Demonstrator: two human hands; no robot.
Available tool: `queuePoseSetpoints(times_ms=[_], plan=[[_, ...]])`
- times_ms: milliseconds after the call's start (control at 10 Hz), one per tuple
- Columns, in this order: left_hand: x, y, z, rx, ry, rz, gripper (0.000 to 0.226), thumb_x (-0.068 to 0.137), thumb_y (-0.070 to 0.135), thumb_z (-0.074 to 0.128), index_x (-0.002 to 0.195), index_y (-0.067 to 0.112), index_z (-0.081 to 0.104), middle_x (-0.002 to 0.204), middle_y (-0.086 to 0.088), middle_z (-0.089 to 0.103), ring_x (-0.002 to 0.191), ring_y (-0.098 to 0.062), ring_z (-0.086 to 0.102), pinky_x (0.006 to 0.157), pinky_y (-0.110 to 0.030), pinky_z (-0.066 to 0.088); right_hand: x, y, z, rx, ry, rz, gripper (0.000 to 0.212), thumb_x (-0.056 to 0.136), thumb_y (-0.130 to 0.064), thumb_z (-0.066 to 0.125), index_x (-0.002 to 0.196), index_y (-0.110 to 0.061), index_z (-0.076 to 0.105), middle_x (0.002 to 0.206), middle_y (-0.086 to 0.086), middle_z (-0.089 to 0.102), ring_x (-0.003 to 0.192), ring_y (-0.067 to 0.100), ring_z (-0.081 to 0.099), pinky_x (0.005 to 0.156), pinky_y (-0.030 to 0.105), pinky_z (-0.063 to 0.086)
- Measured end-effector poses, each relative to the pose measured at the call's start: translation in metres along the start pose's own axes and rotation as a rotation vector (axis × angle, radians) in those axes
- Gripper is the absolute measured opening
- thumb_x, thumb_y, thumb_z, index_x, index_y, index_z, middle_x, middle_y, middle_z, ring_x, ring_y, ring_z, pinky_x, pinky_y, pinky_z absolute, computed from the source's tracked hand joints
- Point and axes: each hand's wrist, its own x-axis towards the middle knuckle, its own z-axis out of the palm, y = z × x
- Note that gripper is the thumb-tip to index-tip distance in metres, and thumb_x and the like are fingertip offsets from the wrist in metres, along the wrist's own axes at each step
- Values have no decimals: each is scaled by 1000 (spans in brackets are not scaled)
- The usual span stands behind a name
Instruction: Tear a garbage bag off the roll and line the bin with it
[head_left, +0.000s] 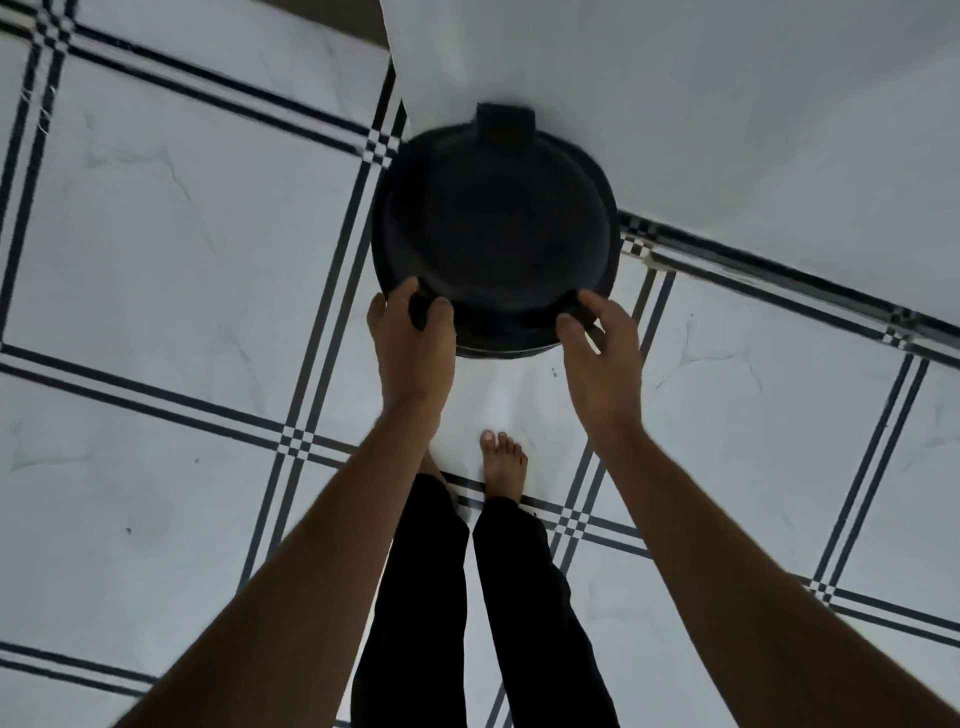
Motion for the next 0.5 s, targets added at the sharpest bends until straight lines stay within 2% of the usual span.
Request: queuePoseSetpoints(times_ms=[100, 200, 300, 400, 500], plan=[[4, -23, 15, 43, -6, -48, 38, 92, 28, 53, 128, 16, 53, 142, -5, 44, 115, -18, 50, 80, -15, 41, 5, 33, 9, -110, -70, 12, 44, 95, -27, 61, 139, -24, 52, 142, -6, 48, 121, 7, 50, 91, 15, 45], [8, -42, 20, 97, -36, -70, 39, 94, 29, 54, 131, 16, 53, 138, -3, 49, 117, -19, 53, 82, -19, 44, 10, 53, 14, -276, -192, -29, 48, 97, -28, 58, 144, -21, 48, 148, -8, 41, 130, 8, 42, 100, 17, 34], [3, -50, 10, 226, -61, -102, 40, 97, 31, 52, 134, 18, 53, 139, -2, 55, 122, -19, 55, 88, -26, 42, 11, 54, 7, -385, -251, -32, 49, 97, -27, 59, 144, -19, 48, 151, -1, 41, 138, 16, 40, 109, 23, 31], [-23, -32, -14, 340, 1, 19, 27, 94, 20, 55, 120, 17, 63, 120, 3, 68, 105, -12, 62, 83, -23, 44, 1, 30, -12, -363, -214, -77, 38, 96, -23, 59, 133, -20, 57, 121, -11, 48, 115, 8, 51, 107, 38, 47], [-52, 4, -40, 388, -4, 172, 19, 92, 16, 55, 104, 21, 69, 100, 11, 70, 90, -4, 62, 71, -7, 39, -15, -8, -30, -445, -240, -235, 30, 95, -21, 58, 124, -20, 64, 112, -10, 56, 94, 0, 57, 96, 32, 53]])
